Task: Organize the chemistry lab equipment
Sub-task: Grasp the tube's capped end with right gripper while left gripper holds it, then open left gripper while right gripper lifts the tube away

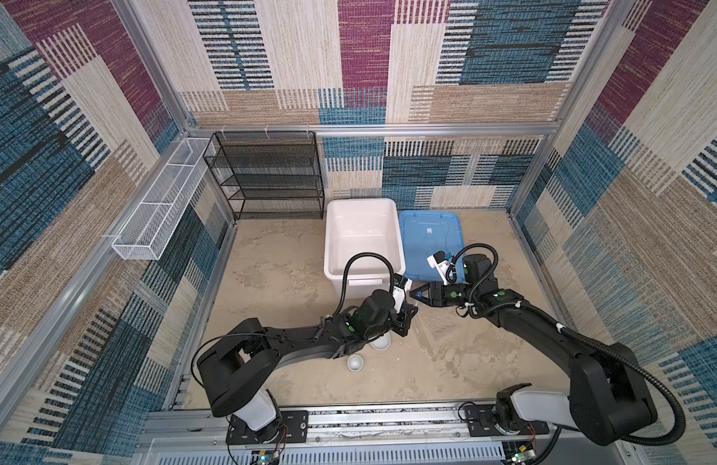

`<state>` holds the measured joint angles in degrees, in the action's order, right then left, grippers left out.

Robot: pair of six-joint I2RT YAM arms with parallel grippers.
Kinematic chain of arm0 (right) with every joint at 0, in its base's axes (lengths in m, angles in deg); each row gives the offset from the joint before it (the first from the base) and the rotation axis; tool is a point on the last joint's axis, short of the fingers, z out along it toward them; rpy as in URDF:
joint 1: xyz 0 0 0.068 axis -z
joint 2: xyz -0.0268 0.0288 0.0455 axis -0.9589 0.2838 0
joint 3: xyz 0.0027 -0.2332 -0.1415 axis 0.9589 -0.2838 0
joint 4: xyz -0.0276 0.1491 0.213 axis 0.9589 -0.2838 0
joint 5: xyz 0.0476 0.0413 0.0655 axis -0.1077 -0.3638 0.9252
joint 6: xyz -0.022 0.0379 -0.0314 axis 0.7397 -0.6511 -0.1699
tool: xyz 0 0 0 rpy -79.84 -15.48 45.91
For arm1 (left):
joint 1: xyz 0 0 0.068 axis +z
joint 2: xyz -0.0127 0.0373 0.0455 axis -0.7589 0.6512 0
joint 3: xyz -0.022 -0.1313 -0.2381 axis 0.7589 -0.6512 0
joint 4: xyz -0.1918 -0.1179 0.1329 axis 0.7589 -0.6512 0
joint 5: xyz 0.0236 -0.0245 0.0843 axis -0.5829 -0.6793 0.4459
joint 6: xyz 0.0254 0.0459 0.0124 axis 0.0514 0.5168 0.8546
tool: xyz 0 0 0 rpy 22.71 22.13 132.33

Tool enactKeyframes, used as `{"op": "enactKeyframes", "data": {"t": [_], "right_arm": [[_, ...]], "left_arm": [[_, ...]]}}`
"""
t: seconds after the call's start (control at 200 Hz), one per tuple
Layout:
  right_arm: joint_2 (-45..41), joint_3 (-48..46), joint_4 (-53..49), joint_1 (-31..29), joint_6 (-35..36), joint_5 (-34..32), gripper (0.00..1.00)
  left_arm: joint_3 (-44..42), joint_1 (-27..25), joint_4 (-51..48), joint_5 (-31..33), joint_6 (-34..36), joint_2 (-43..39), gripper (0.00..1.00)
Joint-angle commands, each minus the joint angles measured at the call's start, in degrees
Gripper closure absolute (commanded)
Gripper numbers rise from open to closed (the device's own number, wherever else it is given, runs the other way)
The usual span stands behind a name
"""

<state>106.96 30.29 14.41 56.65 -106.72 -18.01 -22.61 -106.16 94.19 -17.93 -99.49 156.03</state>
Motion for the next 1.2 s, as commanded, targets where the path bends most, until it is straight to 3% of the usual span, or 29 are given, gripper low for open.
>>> {"op": "enactKeyframes", "data": {"t": [0.0, 0.245, 0.366, 0.531, 0.926, 0.987, 1.102, 1.157, 1.192], "right_arm": [[-0.1, 0.0, 1.8, 0.0, -1.0, -0.1, 0.69], [-0.5, -0.3, 1.2, 0.0, -1.0, -0.5, 0.75], [-0.5, -0.6, 0.9, -0.1, -1.1, -0.4, 0.65], [-1.1, -1.4, 1.2, -0.1, -1.1, -0.2, 0.73], [-0.9, -2.0, 1.7, 0.0, -1.0, -0.5, 0.82], [-1.2, -2.0, 1.6, -0.1, -0.8, -1.3, 0.82], [-2.0, -1.2, 0.3, 0.0, 0.6, -4.6, 0.82], [-2.7, -0.6, -0.3, 0.0, 1.4, -6.9, 0.82], [-3.3, -0.5, -0.4, -0.1, 1.9, -8.3, 0.82]], "left_arm": [[0.2, 0.0, 1.7, -0.2, 0.4, 0.5, 0.84], [-1.1, 0.0, 4.3, 0.3, -1.9, 1.1, 0.84], [-1.3, -0.1, 4.5, 0.9, -1.8, 0.6, 0.83], [-1.2, 0.0, 4.4, 1.0, -1.9, 0.6, 0.83], [-0.8, 0.0, 4.9, 0.7, -2.5, 1.4, 0.80], [-0.9, 0.0, 5.0, 0.7, -2.4, 1.3, 0.68], [-1.4, -0.1, 6.4, -0.3, -2.3, 0.2, 0.20], [-1.4, 0.0, 6.3, -0.8, -2.7, -0.8, 0.02], [-1.0, -0.1, 5.5, -1.0, -2.9, -1.5, 0.01]]}}
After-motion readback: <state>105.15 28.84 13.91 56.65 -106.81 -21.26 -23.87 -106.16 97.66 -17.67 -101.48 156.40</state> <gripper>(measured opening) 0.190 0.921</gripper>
